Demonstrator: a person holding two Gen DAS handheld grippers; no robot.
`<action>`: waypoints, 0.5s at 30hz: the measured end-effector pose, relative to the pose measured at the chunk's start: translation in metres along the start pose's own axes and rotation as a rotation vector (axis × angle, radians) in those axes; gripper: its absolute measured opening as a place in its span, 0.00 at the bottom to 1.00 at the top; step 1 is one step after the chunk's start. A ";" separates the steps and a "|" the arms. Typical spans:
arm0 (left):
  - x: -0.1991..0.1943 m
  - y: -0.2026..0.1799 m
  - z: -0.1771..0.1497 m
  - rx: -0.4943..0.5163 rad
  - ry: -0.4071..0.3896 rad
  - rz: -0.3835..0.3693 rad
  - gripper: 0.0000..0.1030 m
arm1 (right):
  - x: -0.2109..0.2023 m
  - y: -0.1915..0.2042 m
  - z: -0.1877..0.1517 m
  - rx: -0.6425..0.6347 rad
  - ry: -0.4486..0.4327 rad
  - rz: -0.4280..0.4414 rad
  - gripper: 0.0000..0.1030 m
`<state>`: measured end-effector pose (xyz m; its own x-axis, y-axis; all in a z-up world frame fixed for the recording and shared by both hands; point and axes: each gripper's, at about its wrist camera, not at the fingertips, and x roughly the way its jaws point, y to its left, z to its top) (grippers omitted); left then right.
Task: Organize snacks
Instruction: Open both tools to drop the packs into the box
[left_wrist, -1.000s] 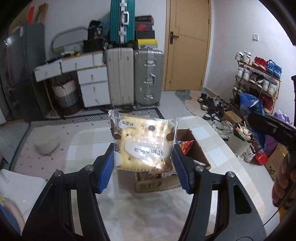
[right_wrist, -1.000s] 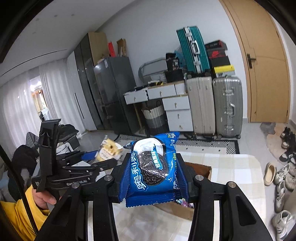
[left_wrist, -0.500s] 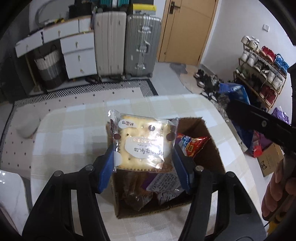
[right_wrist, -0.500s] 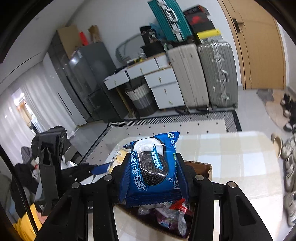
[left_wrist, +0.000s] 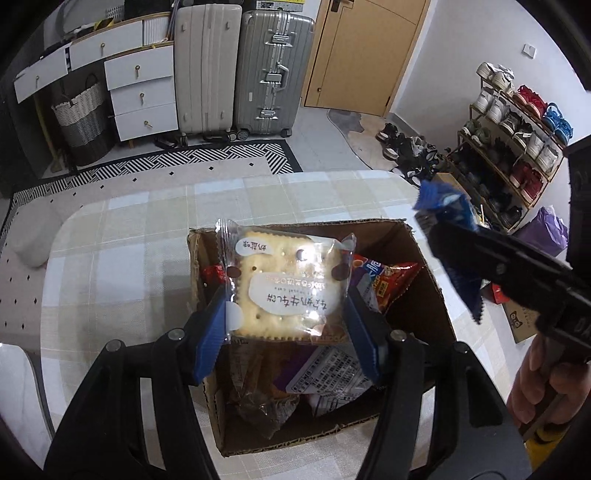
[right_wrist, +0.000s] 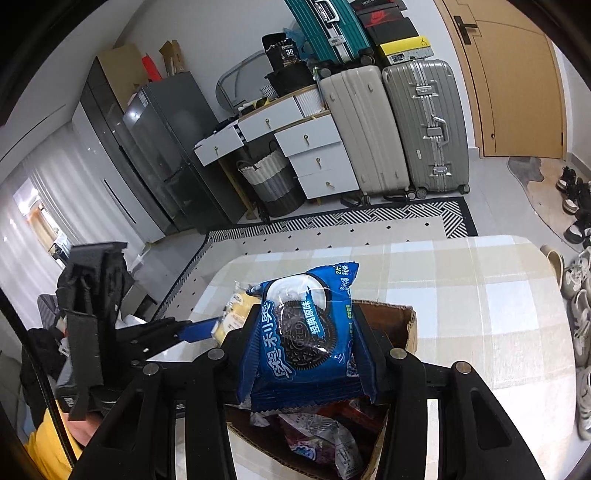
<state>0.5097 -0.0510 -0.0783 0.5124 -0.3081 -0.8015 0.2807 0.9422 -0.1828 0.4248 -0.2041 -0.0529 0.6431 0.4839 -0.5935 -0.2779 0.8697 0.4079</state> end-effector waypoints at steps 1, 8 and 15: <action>0.001 0.000 -0.001 0.002 0.003 -0.002 0.56 | 0.002 -0.001 -0.001 0.003 0.005 0.001 0.44; 0.001 -0.005 -0.010 0.048 0.007 0.055 0.63 | 0.007 0.000 -0.011 0.001 0.016 -0.013 0.44; -0.003 -0.014 -0.017 0.092 0.036 0.087 0.76 | 0.004 0.001 -0.015 0.002 0.017 -0.015 0.44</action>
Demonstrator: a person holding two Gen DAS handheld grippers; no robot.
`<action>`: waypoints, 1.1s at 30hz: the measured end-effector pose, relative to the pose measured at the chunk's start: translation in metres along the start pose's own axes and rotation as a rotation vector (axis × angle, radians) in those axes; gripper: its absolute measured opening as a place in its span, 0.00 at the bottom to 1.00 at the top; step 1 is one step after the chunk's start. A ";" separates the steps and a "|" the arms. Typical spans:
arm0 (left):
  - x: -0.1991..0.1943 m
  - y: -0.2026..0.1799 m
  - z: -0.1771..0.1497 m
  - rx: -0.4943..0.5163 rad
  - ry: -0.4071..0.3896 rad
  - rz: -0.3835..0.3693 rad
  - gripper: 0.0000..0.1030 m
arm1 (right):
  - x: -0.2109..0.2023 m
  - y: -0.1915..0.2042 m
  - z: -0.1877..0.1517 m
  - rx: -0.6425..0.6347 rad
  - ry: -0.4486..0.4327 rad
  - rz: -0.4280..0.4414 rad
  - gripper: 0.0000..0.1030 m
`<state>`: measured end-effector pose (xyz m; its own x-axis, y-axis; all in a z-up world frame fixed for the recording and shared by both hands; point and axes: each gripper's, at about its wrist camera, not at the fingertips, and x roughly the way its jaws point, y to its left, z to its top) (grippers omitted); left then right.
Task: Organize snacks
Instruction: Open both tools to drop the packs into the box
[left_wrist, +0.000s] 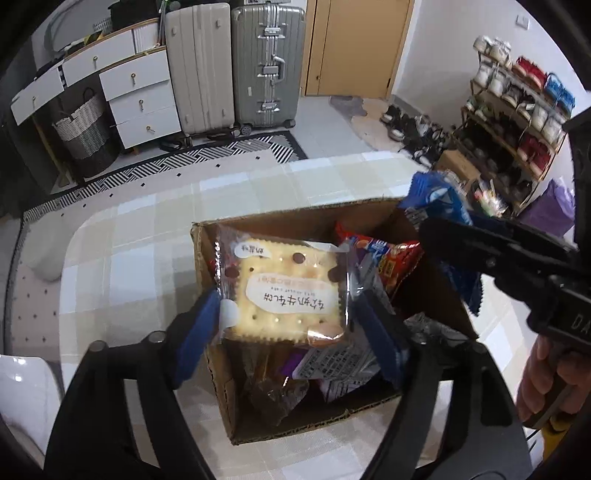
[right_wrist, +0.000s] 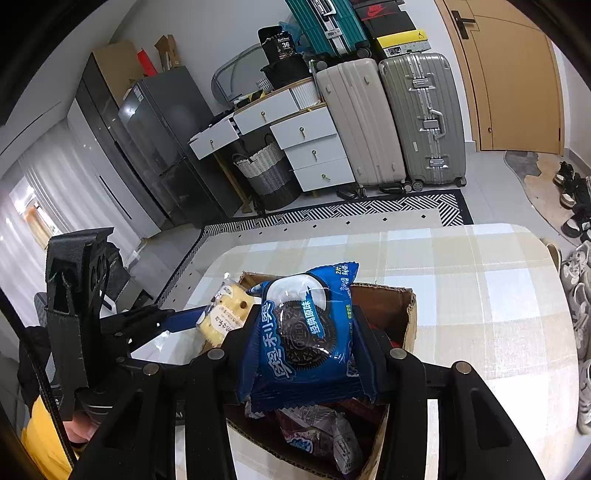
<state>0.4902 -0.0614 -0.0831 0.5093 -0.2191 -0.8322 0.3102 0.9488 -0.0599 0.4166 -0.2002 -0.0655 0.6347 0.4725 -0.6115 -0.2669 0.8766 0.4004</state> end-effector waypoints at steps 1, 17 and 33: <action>-0.001 0.000 0.000 0.008 0.000 0.007 0.76 | 0.000 0.000 -0.001 0.000 0.004 -0.001 0.44; -0.041 -0.005 -0.007 0.036 -0.006 0.066 0.81 | -0.008 -0.002 -0.010 0.013 0.004 0.001 0.44; -0.096 0.010 -0.024 -0.028 -0.053 0.083 0.81 | 0.008 -0.001 -0.017 -0.009 0.079 -0.041 0.52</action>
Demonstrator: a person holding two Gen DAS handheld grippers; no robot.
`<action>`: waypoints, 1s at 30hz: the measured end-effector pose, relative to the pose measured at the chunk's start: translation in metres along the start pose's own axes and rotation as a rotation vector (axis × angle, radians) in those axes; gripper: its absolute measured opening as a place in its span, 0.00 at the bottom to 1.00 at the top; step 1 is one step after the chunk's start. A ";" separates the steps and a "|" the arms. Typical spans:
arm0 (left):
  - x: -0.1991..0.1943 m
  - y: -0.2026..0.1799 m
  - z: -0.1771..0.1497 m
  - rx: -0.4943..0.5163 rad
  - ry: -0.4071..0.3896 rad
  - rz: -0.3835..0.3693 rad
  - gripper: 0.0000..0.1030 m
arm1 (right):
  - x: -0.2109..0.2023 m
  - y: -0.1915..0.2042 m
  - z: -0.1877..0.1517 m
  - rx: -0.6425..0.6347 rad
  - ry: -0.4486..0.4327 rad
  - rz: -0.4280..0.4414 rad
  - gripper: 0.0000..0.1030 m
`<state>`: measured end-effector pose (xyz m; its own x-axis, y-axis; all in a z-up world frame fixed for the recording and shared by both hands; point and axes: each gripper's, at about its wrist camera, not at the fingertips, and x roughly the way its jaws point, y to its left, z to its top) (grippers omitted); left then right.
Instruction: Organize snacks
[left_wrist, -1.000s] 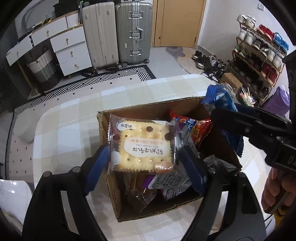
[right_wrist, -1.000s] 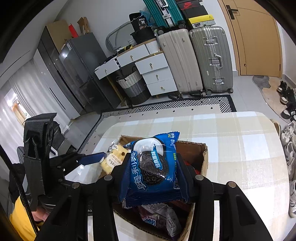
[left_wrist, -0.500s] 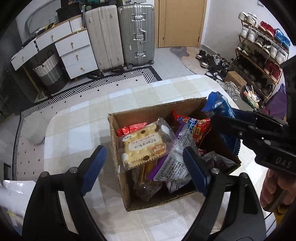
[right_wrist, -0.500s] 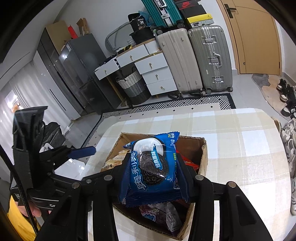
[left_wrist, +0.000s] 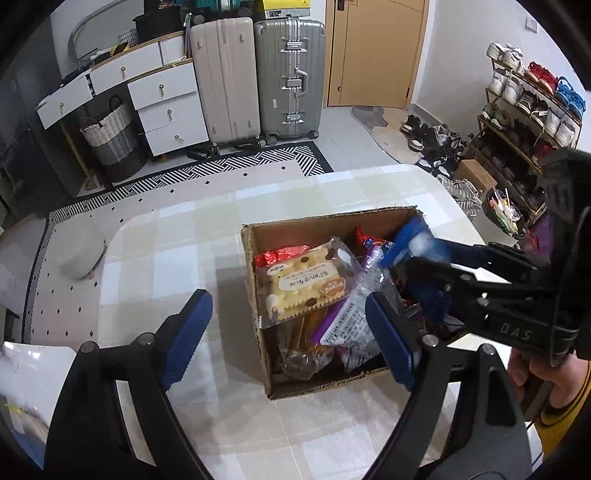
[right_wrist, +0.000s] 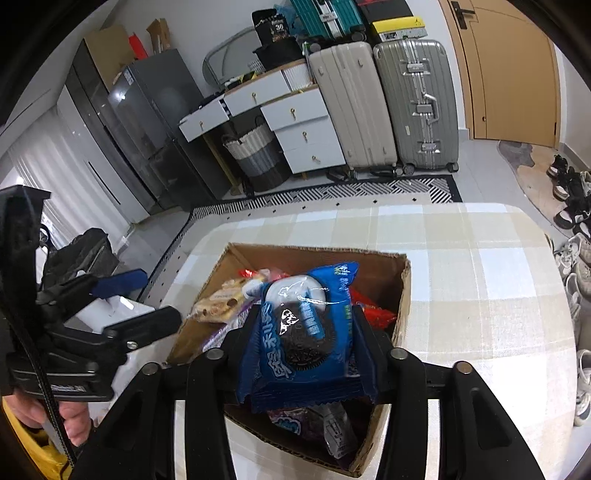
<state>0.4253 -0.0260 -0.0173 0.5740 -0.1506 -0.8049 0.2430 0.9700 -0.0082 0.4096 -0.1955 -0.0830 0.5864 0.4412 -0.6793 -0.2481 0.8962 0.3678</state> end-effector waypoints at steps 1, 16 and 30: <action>-0.004 0.001 -0.001 -0.002 -0.004 0.000 0.81 | 0.001 0.001 0.000 -0.008 0.005 0.007 0.54; -0.140 -0.006 -0.051 -0.033 -0.216 0.060 0.81 | -0.089 0.039 -0.019 -0.107 -0.194 -0.005 0.72; -0.275 -0.031 -0.168 -0.097 -0.380 0.031 0.99 | -0.220 0.094 -0.122 -0.208 -0.446 0.053 0.94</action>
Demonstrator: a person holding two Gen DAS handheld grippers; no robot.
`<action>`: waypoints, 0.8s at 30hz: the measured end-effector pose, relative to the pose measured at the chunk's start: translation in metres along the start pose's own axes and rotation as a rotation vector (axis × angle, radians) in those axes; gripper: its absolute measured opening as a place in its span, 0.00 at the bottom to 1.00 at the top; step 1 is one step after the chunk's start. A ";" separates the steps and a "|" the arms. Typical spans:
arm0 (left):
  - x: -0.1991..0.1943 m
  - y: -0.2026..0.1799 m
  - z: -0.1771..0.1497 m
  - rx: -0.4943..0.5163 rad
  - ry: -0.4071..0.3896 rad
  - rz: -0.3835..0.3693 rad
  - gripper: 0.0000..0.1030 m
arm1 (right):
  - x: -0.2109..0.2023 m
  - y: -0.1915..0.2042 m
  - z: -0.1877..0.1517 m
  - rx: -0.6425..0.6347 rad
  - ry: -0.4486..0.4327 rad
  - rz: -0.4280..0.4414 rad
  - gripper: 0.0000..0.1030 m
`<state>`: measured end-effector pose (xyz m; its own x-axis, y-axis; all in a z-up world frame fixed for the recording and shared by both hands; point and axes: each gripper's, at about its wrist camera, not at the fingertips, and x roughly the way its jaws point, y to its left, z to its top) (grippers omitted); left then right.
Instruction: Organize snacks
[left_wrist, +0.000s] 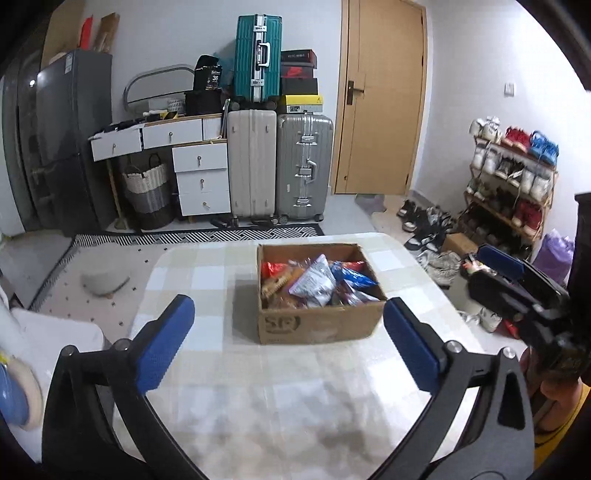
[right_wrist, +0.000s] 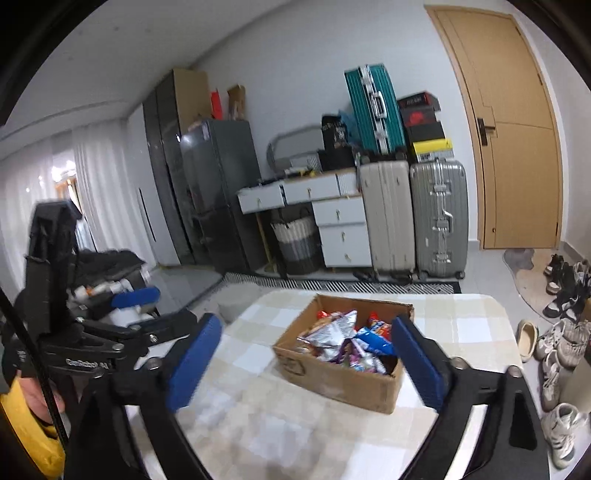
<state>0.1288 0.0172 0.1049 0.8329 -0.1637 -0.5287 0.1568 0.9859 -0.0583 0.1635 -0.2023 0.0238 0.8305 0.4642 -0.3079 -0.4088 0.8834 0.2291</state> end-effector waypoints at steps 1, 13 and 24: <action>-0.009 0.001 -0.005 -0.004 -0.006 0.003 0.99 | -0.012 0.005 -0.004 0.000 -0.021 0.007 0.94; -0.073 0.020 -0.086 -0.067 -0.114 0.116 0.99 | -0.092 0.027 -0.065 -0.018 -0.164 0.010 0.99; 0.000 0.035 -0.131 -0.066 -0.121 0.172 0.99 | -0.093 0.012 -0.114 -0.063 -0.199 -0.116 0.99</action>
<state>0.0644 0.0561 -0.0083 0.9027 0.0082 -0.4302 -0.0248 0.9992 -0.0329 0.0380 -0.2281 -0.0503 0.9292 0.3425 -0.1390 -0.3235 0.9354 0.1429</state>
